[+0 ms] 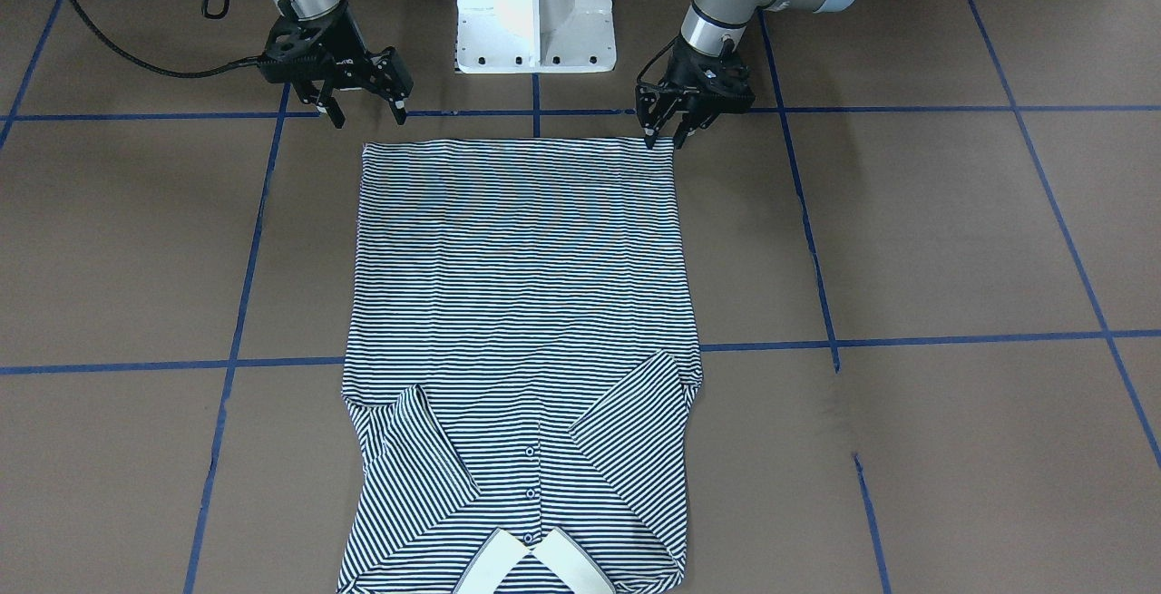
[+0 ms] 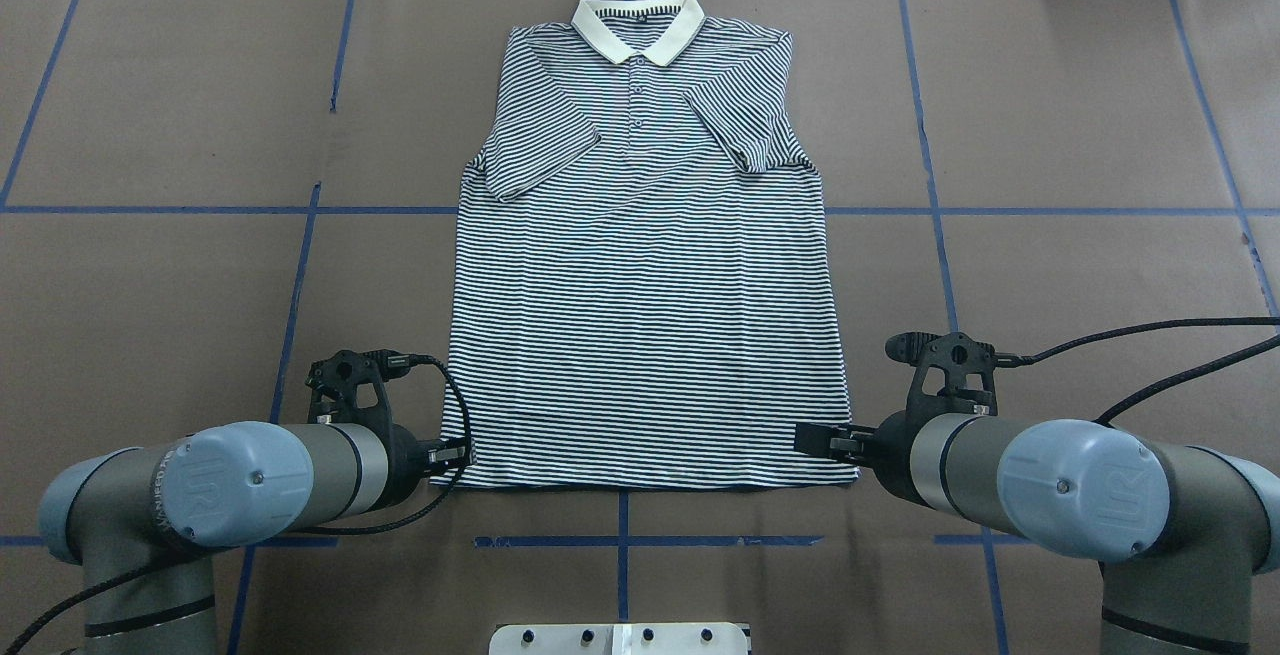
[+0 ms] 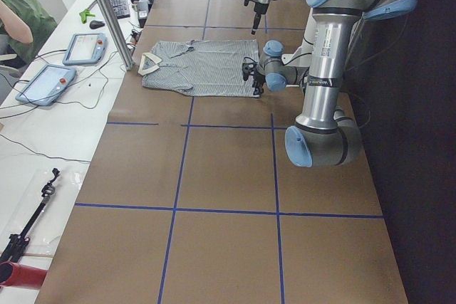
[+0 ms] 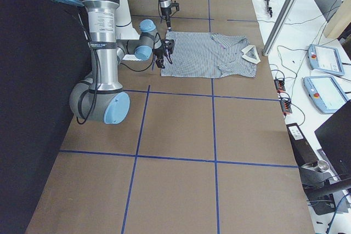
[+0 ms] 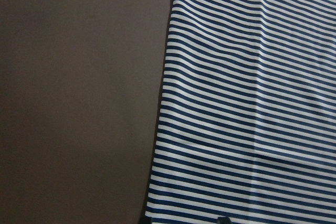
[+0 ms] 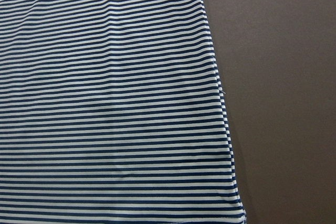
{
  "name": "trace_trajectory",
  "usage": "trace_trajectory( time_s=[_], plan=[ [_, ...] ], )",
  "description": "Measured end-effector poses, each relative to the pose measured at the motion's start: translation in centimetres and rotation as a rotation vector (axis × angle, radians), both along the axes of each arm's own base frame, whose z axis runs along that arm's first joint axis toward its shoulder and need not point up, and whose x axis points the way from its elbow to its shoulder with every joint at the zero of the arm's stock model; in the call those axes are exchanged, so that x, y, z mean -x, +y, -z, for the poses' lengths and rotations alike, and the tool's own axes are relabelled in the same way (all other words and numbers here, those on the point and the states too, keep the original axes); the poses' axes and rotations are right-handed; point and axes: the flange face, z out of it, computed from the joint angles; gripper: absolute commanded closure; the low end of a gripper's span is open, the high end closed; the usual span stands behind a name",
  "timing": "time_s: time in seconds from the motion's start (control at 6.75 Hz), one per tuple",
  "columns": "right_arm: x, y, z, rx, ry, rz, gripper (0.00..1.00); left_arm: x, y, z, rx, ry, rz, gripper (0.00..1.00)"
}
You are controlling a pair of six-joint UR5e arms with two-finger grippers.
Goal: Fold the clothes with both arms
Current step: 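Move both grippers to the shirt hem corners nearest the robot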
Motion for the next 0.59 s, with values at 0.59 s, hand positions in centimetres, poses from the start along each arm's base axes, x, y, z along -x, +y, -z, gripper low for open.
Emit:
trace_trajectory(
  time_s=[0.59],
  plan=[
    [-0.05,0.01,0.00,0.000,0.000,0.000,0.02,-0.16,0.10,-0.55,0.002,-0.012,0.000,0.54]
  ],
)
